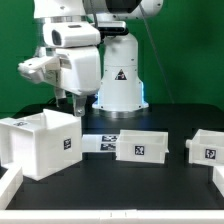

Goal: Assemble drawer

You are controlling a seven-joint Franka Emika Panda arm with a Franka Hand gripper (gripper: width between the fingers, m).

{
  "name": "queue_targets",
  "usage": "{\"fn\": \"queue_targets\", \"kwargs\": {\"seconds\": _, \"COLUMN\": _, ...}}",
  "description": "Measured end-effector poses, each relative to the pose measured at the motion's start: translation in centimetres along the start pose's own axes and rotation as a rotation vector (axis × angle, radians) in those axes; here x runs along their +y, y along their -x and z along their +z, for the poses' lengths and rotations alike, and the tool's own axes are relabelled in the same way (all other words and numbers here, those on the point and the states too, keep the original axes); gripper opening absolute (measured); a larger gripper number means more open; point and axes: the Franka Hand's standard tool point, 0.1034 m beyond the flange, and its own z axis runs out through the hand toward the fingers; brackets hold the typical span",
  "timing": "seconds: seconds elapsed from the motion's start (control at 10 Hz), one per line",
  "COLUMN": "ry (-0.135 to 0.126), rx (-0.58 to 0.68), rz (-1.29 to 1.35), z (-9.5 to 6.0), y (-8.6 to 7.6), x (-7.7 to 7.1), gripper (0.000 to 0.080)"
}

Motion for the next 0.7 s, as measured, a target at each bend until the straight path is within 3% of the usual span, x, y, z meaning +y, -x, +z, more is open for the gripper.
{"fn": "queue_targets", "kwargs": {"seconds": 0.7, "ry": 0.0, "rx": 0.0, "rz": 0.0, "z": 0.0, "y": 0.0, "x": 0.0, "gripper": 0.065}}
